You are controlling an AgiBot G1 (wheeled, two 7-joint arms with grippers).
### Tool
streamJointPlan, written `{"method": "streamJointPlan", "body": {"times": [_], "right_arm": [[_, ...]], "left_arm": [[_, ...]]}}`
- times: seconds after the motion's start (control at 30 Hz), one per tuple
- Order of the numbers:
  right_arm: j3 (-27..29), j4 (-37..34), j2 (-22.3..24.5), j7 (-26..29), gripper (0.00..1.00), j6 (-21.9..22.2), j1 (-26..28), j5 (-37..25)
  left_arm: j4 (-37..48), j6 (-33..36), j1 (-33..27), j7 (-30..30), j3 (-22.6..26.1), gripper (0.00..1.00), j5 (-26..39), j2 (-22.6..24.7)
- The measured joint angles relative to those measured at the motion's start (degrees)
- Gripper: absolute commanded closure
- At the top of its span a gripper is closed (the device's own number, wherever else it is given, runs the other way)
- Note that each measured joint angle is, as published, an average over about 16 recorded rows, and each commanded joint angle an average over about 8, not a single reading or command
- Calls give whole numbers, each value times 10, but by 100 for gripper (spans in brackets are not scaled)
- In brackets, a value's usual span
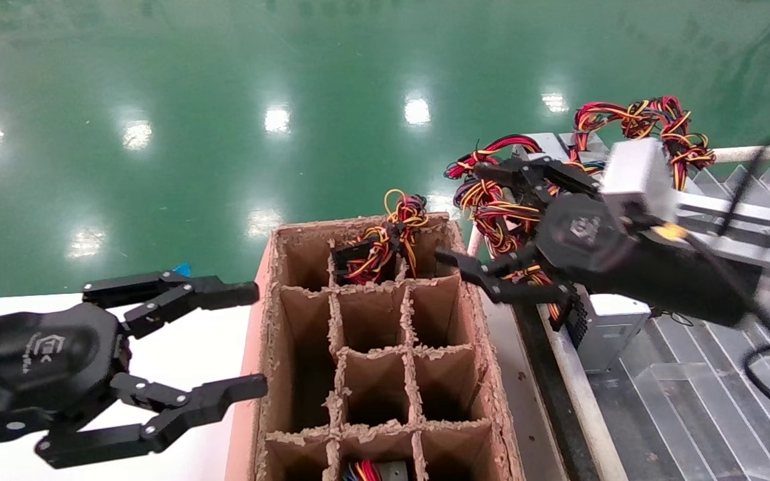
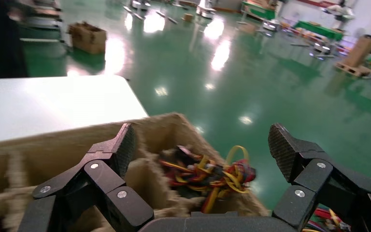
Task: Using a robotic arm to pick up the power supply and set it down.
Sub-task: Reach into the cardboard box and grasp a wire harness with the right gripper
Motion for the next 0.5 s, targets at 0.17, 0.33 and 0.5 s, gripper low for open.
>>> {"method": "streamJointPlan", "body": {"times": [0.17,0.33,0.5], "right_arm": [[-19,-85,-50,-41,0,20,41,-40],[-36,-177,-96,-83,3,24,81,-67],[-47,-269,-137,-127,39,21,118,-83]], "left_arm": [[0,0,0,0,0,100,0,0],[0,0,0,0,0,100,0,0],[0,0,0,0,0,100,0,0]]}}
